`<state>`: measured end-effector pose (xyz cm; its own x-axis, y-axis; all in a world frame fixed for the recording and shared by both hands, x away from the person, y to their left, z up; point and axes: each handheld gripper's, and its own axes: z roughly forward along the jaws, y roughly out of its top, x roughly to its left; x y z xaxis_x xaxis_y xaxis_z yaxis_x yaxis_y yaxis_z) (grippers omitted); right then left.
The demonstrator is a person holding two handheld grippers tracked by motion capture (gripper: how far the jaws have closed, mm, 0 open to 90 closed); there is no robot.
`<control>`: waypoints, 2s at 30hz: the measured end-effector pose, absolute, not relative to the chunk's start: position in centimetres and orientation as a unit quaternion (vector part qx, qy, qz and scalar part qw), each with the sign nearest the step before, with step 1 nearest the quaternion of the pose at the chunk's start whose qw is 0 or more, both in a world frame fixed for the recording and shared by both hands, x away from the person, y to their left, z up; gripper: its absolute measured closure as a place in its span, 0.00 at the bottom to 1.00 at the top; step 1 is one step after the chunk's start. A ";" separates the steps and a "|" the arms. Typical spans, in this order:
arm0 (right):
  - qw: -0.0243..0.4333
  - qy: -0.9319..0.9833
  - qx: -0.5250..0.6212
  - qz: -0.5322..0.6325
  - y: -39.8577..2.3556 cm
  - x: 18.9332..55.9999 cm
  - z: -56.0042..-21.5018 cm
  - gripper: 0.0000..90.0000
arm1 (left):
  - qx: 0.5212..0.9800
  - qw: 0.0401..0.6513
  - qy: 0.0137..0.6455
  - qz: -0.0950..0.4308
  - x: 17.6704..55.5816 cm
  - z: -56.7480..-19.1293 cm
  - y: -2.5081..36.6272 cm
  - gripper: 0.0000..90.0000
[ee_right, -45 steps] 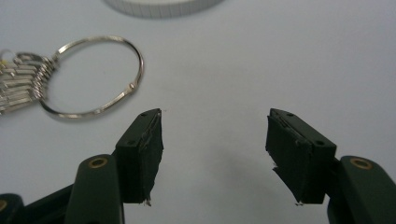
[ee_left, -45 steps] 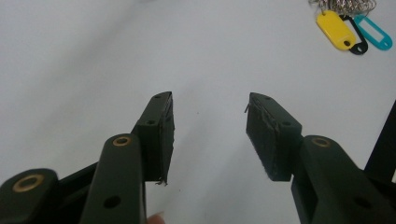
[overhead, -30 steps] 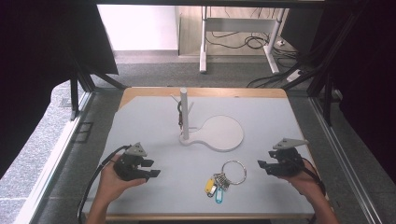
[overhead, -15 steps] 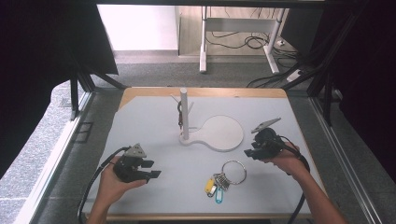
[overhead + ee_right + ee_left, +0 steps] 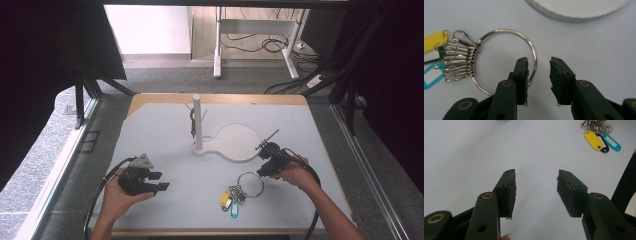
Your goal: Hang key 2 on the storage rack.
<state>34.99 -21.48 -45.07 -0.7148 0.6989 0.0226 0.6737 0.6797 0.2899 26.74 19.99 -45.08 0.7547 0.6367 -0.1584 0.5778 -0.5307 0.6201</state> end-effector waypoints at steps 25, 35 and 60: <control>0.006 0.911 0.406 0.071 -20.9 34.4 -47.8 0.85 | 0.871 0.333 0.359 0.042 26.7 -45.6 20.6 0.55; 0.005 0.908 0.415 0.056 -20.7 34.8 -47.8 0.94 | 0.868 0.338 0.361 0.040 26.6 -45.6 20.8 0.55; -0.021 0.917 0.385 0.102 -20.1 32.5 -42.5 0.99 | 0.863 0.345 0.367 0.038 26.3 -45.4 21.3 0.55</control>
<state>32.54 -20.08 -42.51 -0.7022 0.7022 0.1178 0.7109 0.6821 0.1715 26.35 21.30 -45.36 0.7279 0.6595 -0.1878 0.6071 -0.4924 0.6236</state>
